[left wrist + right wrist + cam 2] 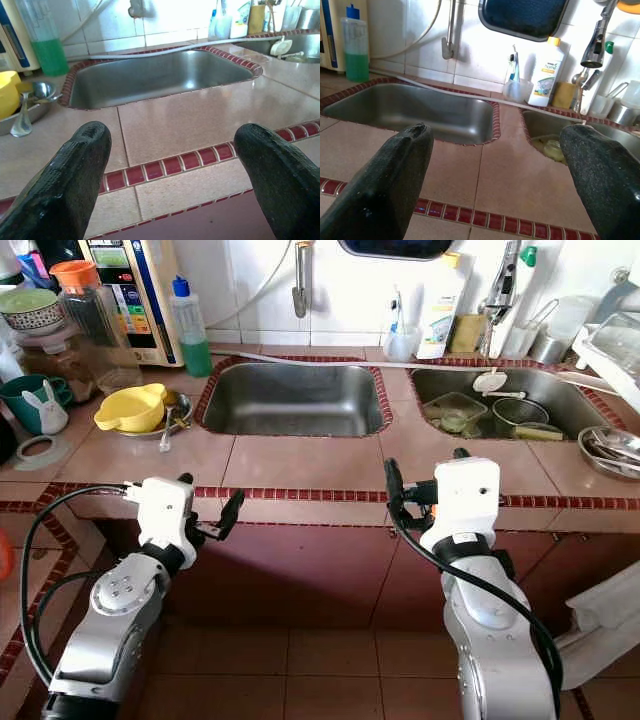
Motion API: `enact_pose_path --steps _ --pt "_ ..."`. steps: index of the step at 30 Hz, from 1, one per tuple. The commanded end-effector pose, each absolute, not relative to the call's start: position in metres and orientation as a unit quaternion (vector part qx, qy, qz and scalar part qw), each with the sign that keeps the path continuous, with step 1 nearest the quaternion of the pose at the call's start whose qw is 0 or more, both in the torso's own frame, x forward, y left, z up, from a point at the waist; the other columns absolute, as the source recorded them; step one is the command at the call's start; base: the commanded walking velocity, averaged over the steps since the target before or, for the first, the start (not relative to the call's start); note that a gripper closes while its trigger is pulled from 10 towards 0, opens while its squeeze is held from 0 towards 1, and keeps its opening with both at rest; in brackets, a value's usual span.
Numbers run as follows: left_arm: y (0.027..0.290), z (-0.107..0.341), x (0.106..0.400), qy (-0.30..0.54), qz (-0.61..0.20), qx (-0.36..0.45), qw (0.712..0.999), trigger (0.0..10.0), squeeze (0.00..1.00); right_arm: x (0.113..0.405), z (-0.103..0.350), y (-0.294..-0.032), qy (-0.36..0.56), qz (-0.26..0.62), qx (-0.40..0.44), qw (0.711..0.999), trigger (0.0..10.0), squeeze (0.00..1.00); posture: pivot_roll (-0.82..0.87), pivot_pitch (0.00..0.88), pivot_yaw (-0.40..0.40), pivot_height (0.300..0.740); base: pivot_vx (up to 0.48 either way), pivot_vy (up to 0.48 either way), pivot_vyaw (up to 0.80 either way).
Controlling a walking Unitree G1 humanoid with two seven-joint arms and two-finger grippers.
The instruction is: Kitchen organization
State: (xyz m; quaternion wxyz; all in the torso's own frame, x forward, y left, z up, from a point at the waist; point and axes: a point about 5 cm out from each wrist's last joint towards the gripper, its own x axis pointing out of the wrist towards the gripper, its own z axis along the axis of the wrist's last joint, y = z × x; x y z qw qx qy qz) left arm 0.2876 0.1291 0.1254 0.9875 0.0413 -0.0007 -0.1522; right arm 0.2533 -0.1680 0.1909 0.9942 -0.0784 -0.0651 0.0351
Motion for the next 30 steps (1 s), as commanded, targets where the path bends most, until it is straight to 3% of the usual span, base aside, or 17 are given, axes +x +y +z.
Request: enact_pose_path --steps 1,23,30 --pt "0.127 0.126 0.291 0.003 -0.151 0.036 0.988 10.0 0.00 0.255 0.193 -0.168 -0.071 0.032 -0.079 0.994 10.0 0.00 0.00 0.000 0.013 0.740 0.000 0.000 0.00" --pt "0.112 0.136 0.299 -0.019 -0.189 0.015 0.982 10.0 0.00 0.253 0.195 -0.168 -0.078 0.023 -0.081 0.993 10.0 0.00 -0.02 0.000 0.029 0.740 0.000 0.000 0.00" --pt "0.111 0.135 0.300 -0.016 -0.188 0.011 0.982 10.0 0.00 0.253 0.195 -0.167 -0.079 0.025 -0.083 0.993 10.0 0.00 -0.02 0.000 0.027 0.740 0.214 0.000 0.00"
